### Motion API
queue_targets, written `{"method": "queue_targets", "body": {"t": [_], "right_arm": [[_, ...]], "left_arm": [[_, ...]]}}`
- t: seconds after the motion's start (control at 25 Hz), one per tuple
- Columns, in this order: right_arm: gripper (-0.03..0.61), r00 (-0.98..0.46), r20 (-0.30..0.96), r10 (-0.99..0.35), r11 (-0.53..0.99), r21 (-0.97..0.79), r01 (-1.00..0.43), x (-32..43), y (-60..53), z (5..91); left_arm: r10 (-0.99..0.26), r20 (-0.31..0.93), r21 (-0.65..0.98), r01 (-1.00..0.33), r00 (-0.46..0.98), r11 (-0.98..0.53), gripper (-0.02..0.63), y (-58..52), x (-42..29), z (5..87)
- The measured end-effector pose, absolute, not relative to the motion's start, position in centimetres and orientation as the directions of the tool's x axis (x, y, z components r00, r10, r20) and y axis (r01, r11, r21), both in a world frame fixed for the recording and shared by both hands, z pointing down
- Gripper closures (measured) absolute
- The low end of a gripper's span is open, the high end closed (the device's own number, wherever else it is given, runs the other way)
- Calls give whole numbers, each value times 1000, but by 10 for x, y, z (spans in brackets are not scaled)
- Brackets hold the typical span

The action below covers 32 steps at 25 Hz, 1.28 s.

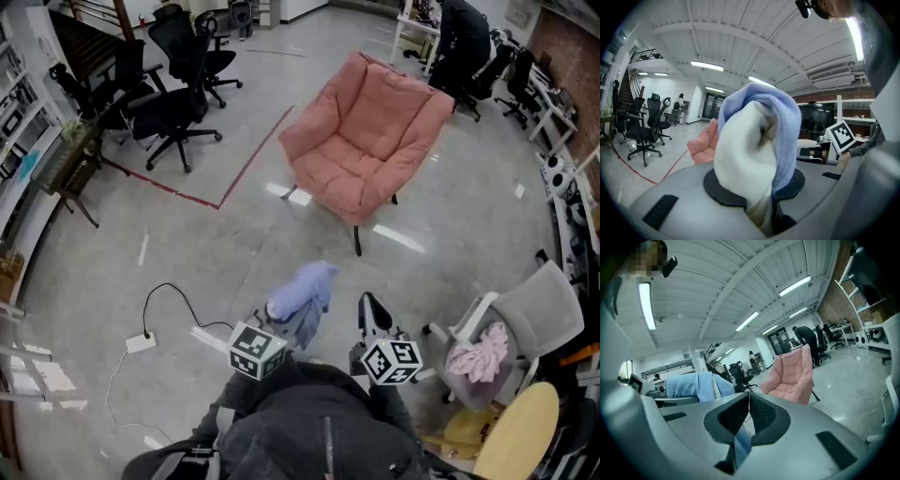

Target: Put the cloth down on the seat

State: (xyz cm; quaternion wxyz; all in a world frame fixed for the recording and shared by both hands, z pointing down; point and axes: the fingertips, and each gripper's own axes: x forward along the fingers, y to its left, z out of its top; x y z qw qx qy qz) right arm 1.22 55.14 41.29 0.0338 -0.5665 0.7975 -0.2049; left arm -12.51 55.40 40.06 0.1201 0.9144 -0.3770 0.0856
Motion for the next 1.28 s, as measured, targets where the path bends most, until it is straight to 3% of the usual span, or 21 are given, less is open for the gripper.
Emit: {"method": "queue_targets", "body": {"t": [0.6,1.28], "right_arm": [[566,-415,226,-881,295,-422,-857,19,539,436],[566,-369,216,-904,249,-435,-865,38,403,417]], "left_arm": [[-655,274,184,-707,704,-683,499,536,-92,411],[-615,264,190,-665,743,-722,499,399,-73,394]]}}
